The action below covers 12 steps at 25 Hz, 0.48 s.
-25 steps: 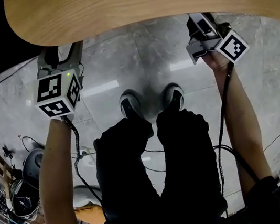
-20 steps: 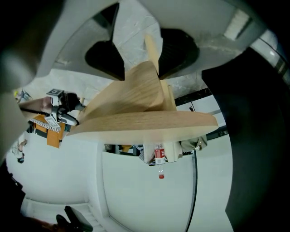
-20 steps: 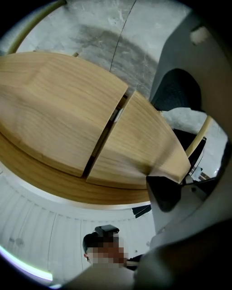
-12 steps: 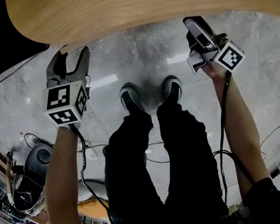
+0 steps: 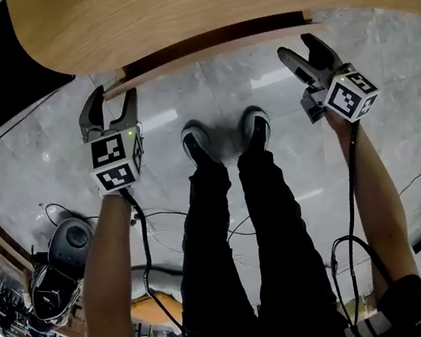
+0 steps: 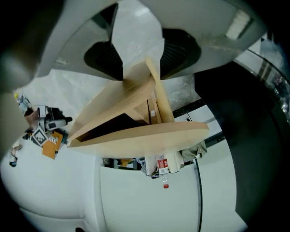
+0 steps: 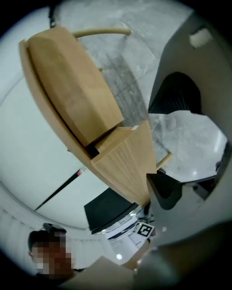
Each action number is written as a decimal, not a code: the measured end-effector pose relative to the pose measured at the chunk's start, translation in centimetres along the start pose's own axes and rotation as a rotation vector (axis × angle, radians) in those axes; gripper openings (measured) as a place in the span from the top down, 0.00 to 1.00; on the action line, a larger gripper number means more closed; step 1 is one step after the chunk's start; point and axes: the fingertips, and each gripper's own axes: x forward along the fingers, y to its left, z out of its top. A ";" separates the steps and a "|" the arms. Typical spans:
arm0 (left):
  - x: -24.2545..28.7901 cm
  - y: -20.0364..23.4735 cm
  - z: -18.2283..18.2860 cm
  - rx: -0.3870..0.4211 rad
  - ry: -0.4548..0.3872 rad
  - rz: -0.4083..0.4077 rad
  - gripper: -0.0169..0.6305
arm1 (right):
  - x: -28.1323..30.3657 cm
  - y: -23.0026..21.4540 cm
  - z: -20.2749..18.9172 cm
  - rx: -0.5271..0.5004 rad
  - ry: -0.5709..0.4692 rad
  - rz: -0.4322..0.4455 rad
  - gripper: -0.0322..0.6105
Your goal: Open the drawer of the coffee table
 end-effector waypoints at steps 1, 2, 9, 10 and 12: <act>-0.1 0.0 0.2 0.013 0.007 0.011 0.57 | -0.8 -0.1 0.6 -0.061 0.025 -0.040 0.31; -0.3 0.0 0.5 0.019 0.011 0.013 0.57 | -1.5 -0.1 1.3 -0.119 0.043 -0.069 0.32; -0.7 -0.3 0.6 0.018 0.052 -0.025 0.57 | 0.7 2.2 4.1 -0.484 0.195 -0.126 0.40; -0.7 -0.4 0.7 0.035 0.053 -0.027 0.57 | 1.0 2.4 4.1 -0.497 0.207 -0.122 0.44; -0.7 -0.6 1.1 0.072 0.051 -0.035 0.57 | 1.0 2.6 4.1 -0.503 0.208 -0.126 0.48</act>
